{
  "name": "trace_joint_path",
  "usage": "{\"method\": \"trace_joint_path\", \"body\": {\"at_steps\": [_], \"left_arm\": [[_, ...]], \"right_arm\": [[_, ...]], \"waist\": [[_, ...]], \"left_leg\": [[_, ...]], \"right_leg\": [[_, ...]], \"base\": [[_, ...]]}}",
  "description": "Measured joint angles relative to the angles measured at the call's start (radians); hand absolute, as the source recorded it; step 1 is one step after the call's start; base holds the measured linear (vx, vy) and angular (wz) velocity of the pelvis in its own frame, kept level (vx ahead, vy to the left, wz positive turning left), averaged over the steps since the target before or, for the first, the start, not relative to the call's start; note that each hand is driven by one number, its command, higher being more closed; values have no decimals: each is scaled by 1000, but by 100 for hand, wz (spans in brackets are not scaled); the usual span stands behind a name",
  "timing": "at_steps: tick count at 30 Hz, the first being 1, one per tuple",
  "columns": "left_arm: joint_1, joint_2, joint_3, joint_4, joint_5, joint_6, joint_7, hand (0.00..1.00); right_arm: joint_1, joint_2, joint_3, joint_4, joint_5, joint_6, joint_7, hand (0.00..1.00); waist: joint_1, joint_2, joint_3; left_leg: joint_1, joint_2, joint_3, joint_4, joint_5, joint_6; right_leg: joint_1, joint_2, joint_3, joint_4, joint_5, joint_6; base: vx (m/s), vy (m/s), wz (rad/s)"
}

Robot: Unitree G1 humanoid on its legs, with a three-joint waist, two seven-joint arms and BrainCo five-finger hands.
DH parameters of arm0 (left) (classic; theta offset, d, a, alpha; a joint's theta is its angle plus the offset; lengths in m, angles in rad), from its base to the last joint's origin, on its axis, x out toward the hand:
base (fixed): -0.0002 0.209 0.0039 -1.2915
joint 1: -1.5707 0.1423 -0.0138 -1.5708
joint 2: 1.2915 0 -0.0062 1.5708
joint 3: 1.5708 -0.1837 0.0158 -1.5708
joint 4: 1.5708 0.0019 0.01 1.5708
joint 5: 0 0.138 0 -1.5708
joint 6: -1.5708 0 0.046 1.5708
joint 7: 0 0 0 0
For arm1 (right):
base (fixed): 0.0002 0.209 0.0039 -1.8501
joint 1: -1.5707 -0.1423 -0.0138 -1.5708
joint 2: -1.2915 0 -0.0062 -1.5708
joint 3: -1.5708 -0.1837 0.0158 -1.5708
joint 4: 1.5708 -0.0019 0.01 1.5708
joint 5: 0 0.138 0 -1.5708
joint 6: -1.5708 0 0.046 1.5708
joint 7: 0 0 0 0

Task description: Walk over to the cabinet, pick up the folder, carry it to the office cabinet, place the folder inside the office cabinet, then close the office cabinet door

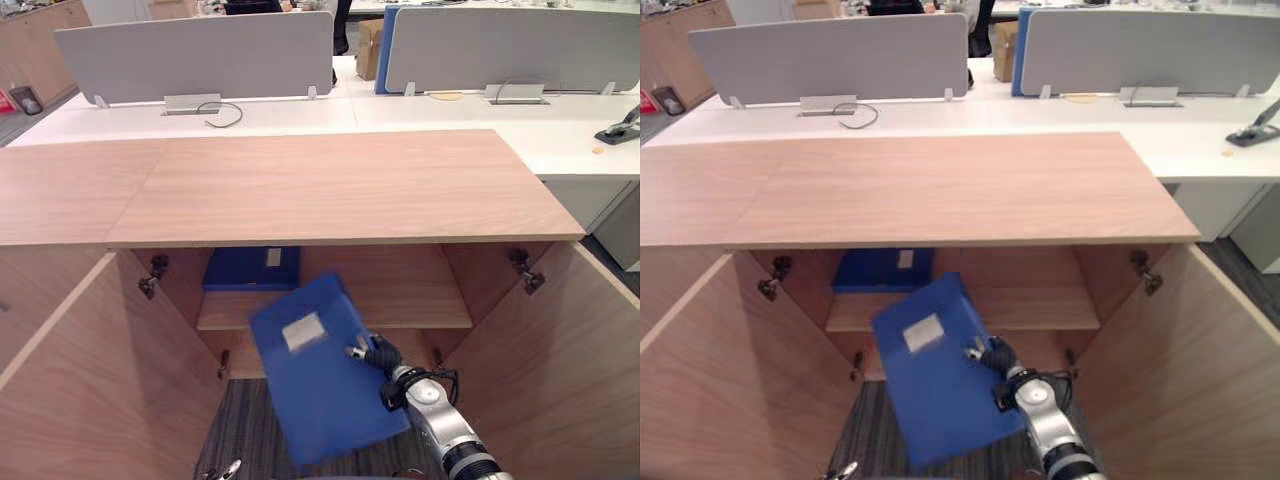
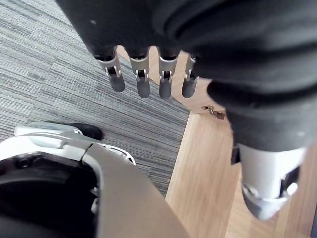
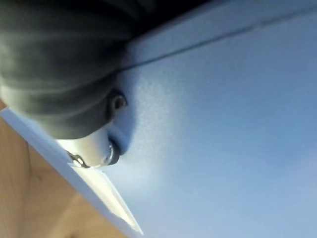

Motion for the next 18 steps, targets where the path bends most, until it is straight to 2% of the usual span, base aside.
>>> {"method": "trace_joint_path", "body": {"at_steps": [1, 2, 5, 6, 7, 8, 12, 14, 18], "left_arm": [[4, 21, 4, 3, 18, 1, 0, 0], [15, 7, 23, 11, 27, 4, 1, 0], [28, -41, 86, 12, 37, 4, 1, 0], [30, -46, 99, 12, 37, 4, 1, 0], [30, -47, 99, 12, 37, 4, 1, 0], [31, -53, 119, 12, 37, 3, 1, 0], [32, -56, 132, 12, 58, 2, 0, 0], [32, -57, 132, 10, 60, 2, 0, 0], [-11, -58, 116, -18, 25, -5, 3, 0]], "right_arm": [[-2, 16, -19, 14, 120, 2, -3, 100], [-1, 17, -42, 35, 200, 9, -9, 100], [2, -13, -88, 46, 408, 13, -21, 100], [2, -19, -103, 46, 463, 12, -24, 100], [2, -19, -104, 46, 466, 12, -24, 100], [1, -23, -151, 42, 579, 8, -24, 100], [-1, -21, -215, 41, 776, -2, -24, 100], [-17, -15, -231, 41, 814, -5, -24, 100], [-165, -11, -333, 47, 991, -60, -60, 100]], "waist": [[7, -43, 10], [14, -17, 6], [13, 20, 10], [12, 22, 11], [11, 22, 11], [11, 25, 9], [12, 27, 16], [12, 29, 19], [9, 33, 125]], "left_leg": [[3, -14, 3, 7, -14, -27], [8, 12, 3, 3, -15, -46], [-5, 74, 3, 1, -16, -81], [-7, 84, -5, 1, -15, -84], [-8, 85, -6, 1, -15, -85], [-23, 97, -24, 1, -16, -90], [-66, 89, -54, 3, -13, -93], [-90, 79, -61, 8, -13, -92], [-215, 44, -97, 110, -13, -91]], "right_leg": [[9, -10, 20, -89, 135, 47], [19, 25, 13, -108, 134, 50], [29, 91, -18, -147, 129, 35], [34, 100, -28, -150, 128, 30], [35, 101, -29, -150, 128, 30], [36, 108, -55, -152, 122, 26], [23, 93, -85, -153, 123, 29], [3, 83, -88, -149, 125, 31], [-75, 9, -110, -71, 124, 29]], "base": [[88, -237, -18], [103, -227, -21], [115, -168, -6], [69, -107, 6], [64, -109, 25], [72, -72, 27], [79, -11, 26], [57, 46, 17], [-24, 39, 32]]}}
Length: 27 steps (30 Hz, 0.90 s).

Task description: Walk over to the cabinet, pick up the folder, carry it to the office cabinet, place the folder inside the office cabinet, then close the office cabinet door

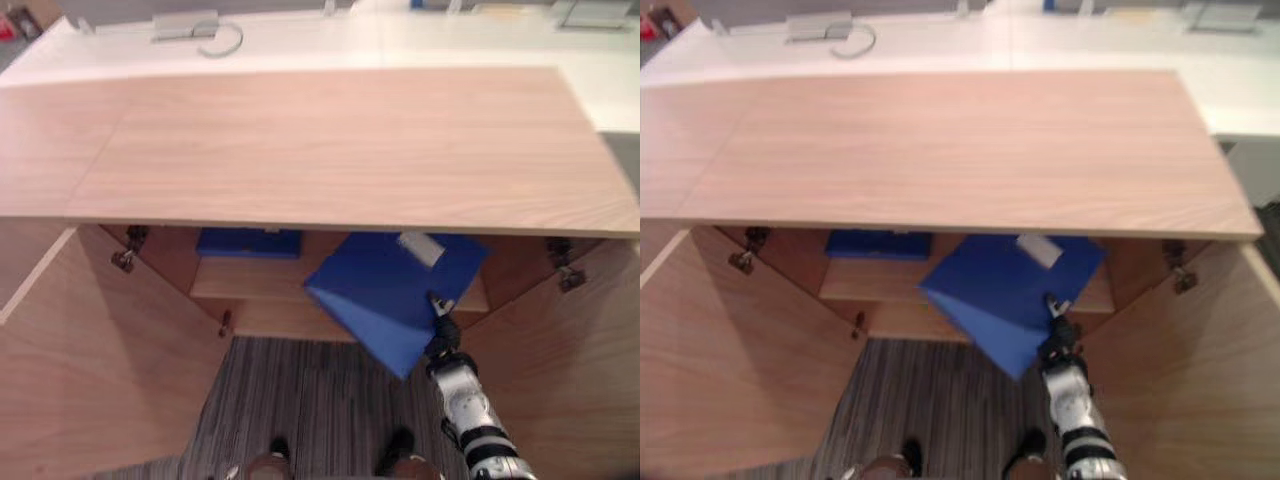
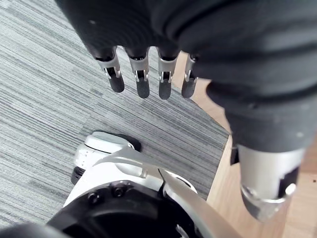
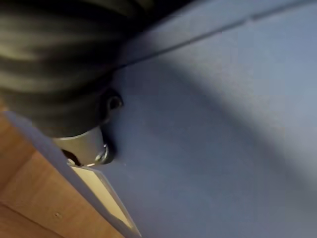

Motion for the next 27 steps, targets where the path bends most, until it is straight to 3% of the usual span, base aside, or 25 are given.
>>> {"method": "trace_joint_path", "body": {"at_steps": [4, 7, 10, 15, 19, 21, 27], "left_arm": [[-25, -10, -13, -40, -59, -9, 21, 0], [-23, -28, -11, -70, -90, -11, 41, 0], [-17, -55, -11, -115, -116, -10, 53, 0], [-13, -74, -11, -148, -133, -11, 68, 0], [-14, -83, -39, -157, -154, -11, 87, 0], [-14, -88, -52, -159, -167, -12, 96, 0], [-14, -87, -88, -189, -189, -14, 115, 0]], "right_arm": [[-208, -8, -117, 13, 105, -91, -70, 100], [-299, -10, -166, -27, 174, -154, -129, 100], [-423, -10, -237, -29, 186, -190, -184, 100], [-604, -21, -398, -8, 218, -228, -271, 100], [-760, -125, -500, 128, 253, -235, -353, 100], [-823, -172, -504, 184, 256, -237, -389, 100], [-986, -260, -472, 271, 295, -251, -441, 100]], "waist": [[0, 25, 114], [8, 40, 147], [9, 62, 167], [20, 94, 197], [29, 119, 212], [34, 133, 228], [55, 143, 238]], "left_leg": [[-128, -16, -33, 163, -46, 18], [-231, -25, -65, 301, -107, 26], [-314, -44, -90, 381, -126, 26], [-408, -72, -108, 435, -126, 27], [-514, -113, -131, 462, -111, 34], [-538, -128, -137, 460, -101, 31], [-574, -146, -144, 440, -72, 27]], "right_leg": [[-73, -68, -6, 127, -48, -7], [-140, -142, -17, 277, -123, -8], [-199, -195, -23, 364, -155, -10], [-276, -251, -24, 435, -171, -20], [-375, -308, -24, 505, -187, -29], [-399, -325, -25, 526, -192, -36], [-444, -349, -17, 554, -204, -42]], "base": [[-123, 28, 35], [-129, 4, 43], [-128, -4, 37], [-60, 19, 26], [9, 22, 32], [33, -8, 28], [9, -26, 18]]}}
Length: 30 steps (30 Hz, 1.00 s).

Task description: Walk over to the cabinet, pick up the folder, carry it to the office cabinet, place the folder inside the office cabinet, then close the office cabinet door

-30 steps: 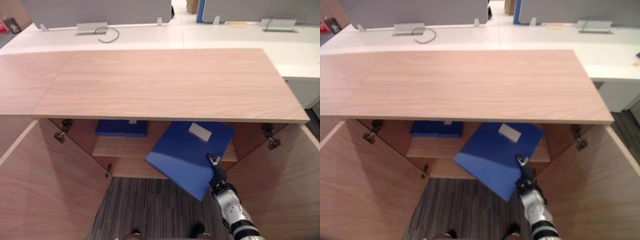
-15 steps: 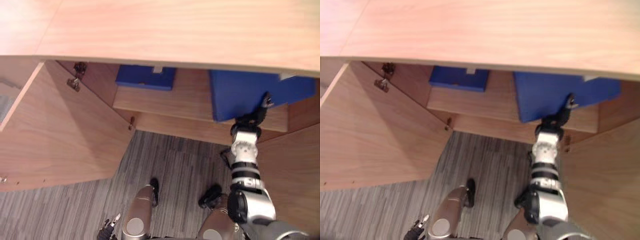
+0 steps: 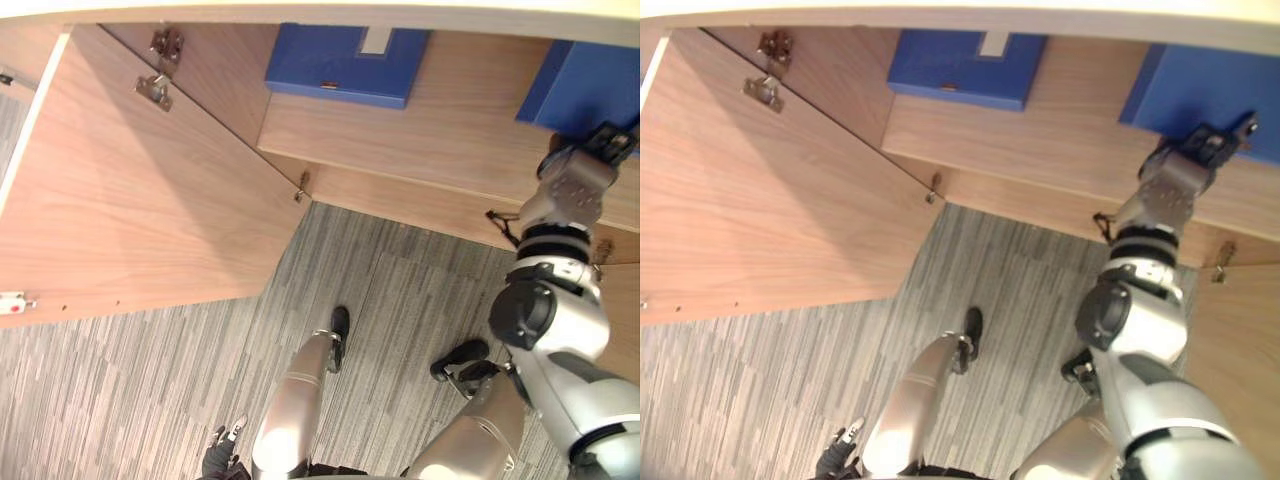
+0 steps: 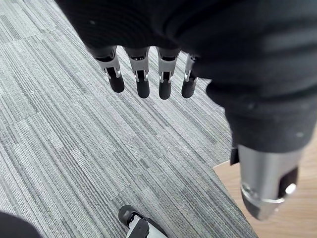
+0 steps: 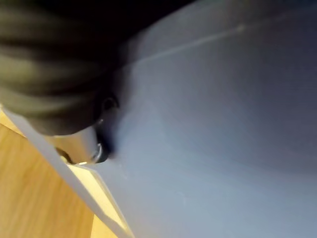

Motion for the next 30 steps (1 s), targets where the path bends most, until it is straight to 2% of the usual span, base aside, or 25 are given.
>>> {"method": "trace_joint_path", "body": {"at_steps": [5, 6, 9, 14, 20, 22, 27, 29, 30], "left_arm": [[0, 0, -15, -8, -40, 2, 19, 0], [0, 0, -17, -8, -44, 2, 20, 0], [-2, 7, -33, -11, -55, 4, 23, 0], [-1, 8, -35, -27, -65, 11, 24, 0], [-1, 10, -34, -31, -65, 13, 29, 0], [-2, 10, -34, -32, -65, 13, 29, 0], [-1, 10, -34, -47, -65, 14, 28, 0], [-1, 10, -34, -47, -65, 15, 25, 0], [-1, 11, -34, -48, -65, 15, 21, 0]], "right_arm": [[-89, -82, 165, 82, 16, -4, -31, 100], [-92, -90, 186, 91, 23, -4, -32, 0], [-121, -131, 302, 104, 34, -2, -38, 0], [-171, -171, 378, 122, 37, 7, -41, 0], [-182, -198, 491, 140, -11, 49, -38, 0], [-182, -211, 537, 155, -50, 75, -34, 0], [-190, -237, 697, 215, -222, 195, 3, 0], [-204, -259, 839, 243, -366, 264, 54, 0], [-208, -266, 874, 252, -414, 285, 72, 0]], "waist": [[2, 6, 5], [1, 8, 6], [1, 12, 7], [8, 12, 8], [3, 12, 8], [1, 12, 8], [0, 12, 9], [0, 11, 9], [0, 10, 9]], "left_leg": [[-32, -15, -13, -8, 24, -5], [-33, -15, -13, -8, 25, -5], [-72, -14, -13, -9, 37, -13], [-83, -15, -21, -13, 55, -21], [-75, 3, -6, -57, 71, -25], [-61, 17, 17, -89, 107, -35], [-34, 16, 13, -155, 151, -42], [-22, 20, 10, -190, 168, -49], [-17, 20, 10, -200, 174, -51]], "right_leg": [[-41, -18, 11, 35, -17, -9], [-42, -19, 11, 37, -19, -9], [-88, -22, 22, 54, -23, -16], [-105, -21, 37, 74, -31, -28], [-107, -9, 45, 59, -31, -28], [-107, -8, 46, 57, -31, -29], [-107, -3, 46, 51, -32, -35], [-107, 2, 46, 45, -32, -36], [-107, 3, 46, 44, -32, -37]], "base": [[-40, -48, 15], [-46, -58, 4], [-40, -50, 6], [4, -70, 8], [7, -72, 3], [40, -111, 9], [43, -92, 4], [32, -99, 2], [35, -101, 2]]}}
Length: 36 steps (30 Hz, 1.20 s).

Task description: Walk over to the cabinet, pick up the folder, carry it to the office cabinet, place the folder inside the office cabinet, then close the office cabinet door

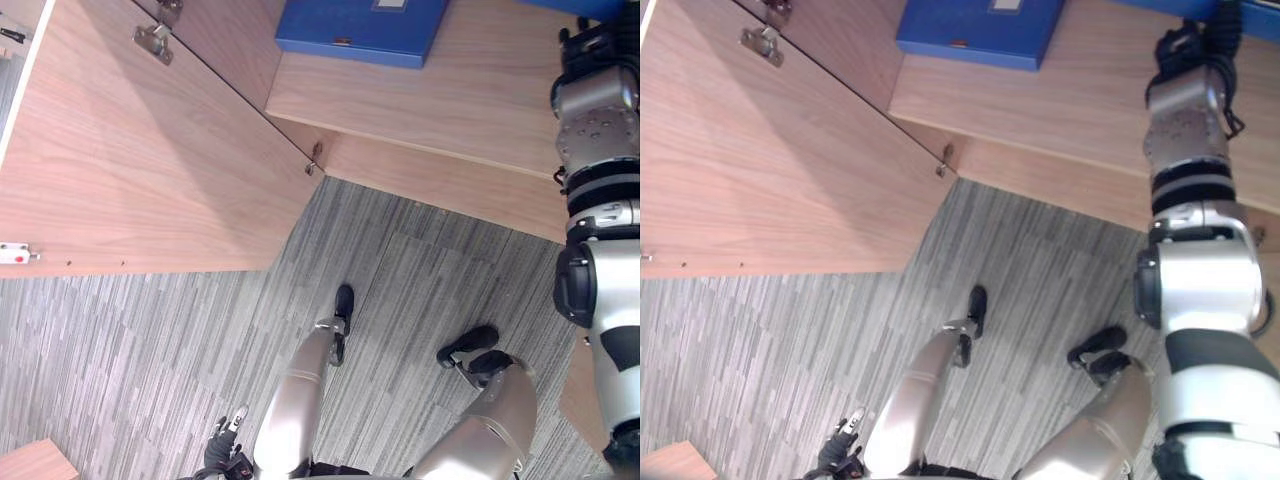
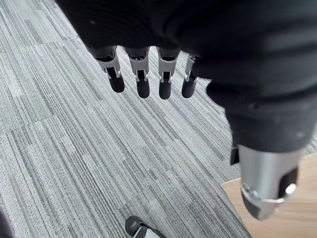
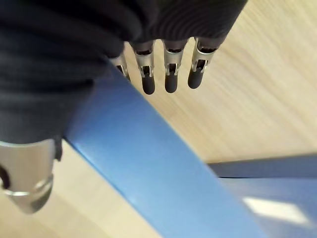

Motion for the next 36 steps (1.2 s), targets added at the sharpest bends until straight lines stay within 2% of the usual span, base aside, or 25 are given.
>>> {"method": "trace_joint_path", "body": {"at_steps": [3, 4, 7, 14, 20, 22, 25, 29, 31, 32, 33, 35, 36], "left_arm": [[0, 11, 0, -12, 11, 1, -30, 0], [0, 21, 0, -19, 22, 2, -43, 0], [0, 52, 1, -29, 50, 3, -69, 0], [-3, 80, 2, -37, 66, 5, -97, 0], [-4, 80, 2, -36, 70, 5, -110, 0], [-5, 80, 2, -33, 73, 5, -120, 0], [-15, 80, 1, -15, 89, 4, -123, 0], [-42, 80, 1, 28, 89, 2, -122, 0], [-61, 80, 2, 48, 89, 1, -121, 0], [-76, 76, 9, 64, 89, 1, -120, 0], [-79, 74, 14, 66, 89, 0, -119, 0], [-117, 58, 69, 96, 88, -4, -92, 0], [-123, 57, 75, 100, 89, -6, -85, 0]], "right_arm": [[-9, -30, 273, 99, -328, 129, 166, 0], [-7, -30, 343, 141, -404, 158, 209, 0], [-3, -37, 483, 184, -528, 159, 273, 0], [19, -29, 588, 224, -663, 144, 332, 0], [74, -17, 576, 187, -955, 119, 359, 0], [137, -15, 496, 139, -1074, 109, 376, 0], [203, -13, 425, 78, -1128, 101, 404, 0], [297, 45, 355, 20, -1184, 91, 412, 0], [338, 114, 347, 14, -1205, 89, 411, 0], [379, 194, 347, 14, -1267, 91, 400, 0], [387, 212, 348, 14, -1288, 94, 399, 0], [530, 393, 303, 36, -1534, 117, 361, 0], [577, 440, 269, 51, -1573, 120, 349, 0]], "waist": [[0, -9, 4], [2, -12, 6], [0, -21, 6], [5, -53, -7], [7, -63, -25], [8, -70, -36], [7, -72, -48], [4, -80, -64], [-1, -81, -65], [2, -87, -71], [3, -89, -72], [10, -116, -88], [9, -125, -91]], "left_leg": [[26, 7, -1, -59, 35, -7], [35, 11, -2, -74, 41, -13], [71, 17, -3, -118, 59, -9], [118, 34, 30, -209, 112, -14], [145, 34, 30, -267, 146, -20], [170, 34, 31, -302, 165, -25], [199, 39, 35, -345, 184, -23], [249, 62, 51, -398, 207, -40], [283, 96, 61, -402, 206, -43], [305, 140, 79, -394, 193, -46], [306, 150, 80, -388, 187, -48], [327, 219, 69, -331, 120, -65], [344, 227, 44, -328, 102, -64]], "right_leg": [[5, 13, 2, -9, 1, -2], [9, 18, 2, -12, 1, -3], [28, 29, 3, -20, 1, -3], [39, 41, 3, -38, 1, -4], [41, 46, 2, -43, 1, -5], [47, 50, 3, -47, 2, -6], [58, 60, 3, -57, 2, -6], [82, 96, 2, -86, 3, -6], [127, 147, -8, -136, 21, -13], [165, 218, -14, -207, 50, -16], [171, 234, -14, -225, 57, -16], [240, 363, -4, -377, 123, -17], [256, 388, 7, -409, 139, -17]], "base": [[49, -136, 1], [51, -132, -1], [49, -117, -1], [34, -80, -1], [46, -66, 0], [48, -57, -3], [44, -72, -8], [24, -55, -21], [34, -34, -55], [33, -20, -73], [40, -13, -98], [37, 23, -99], [72, 62, -101]]}}
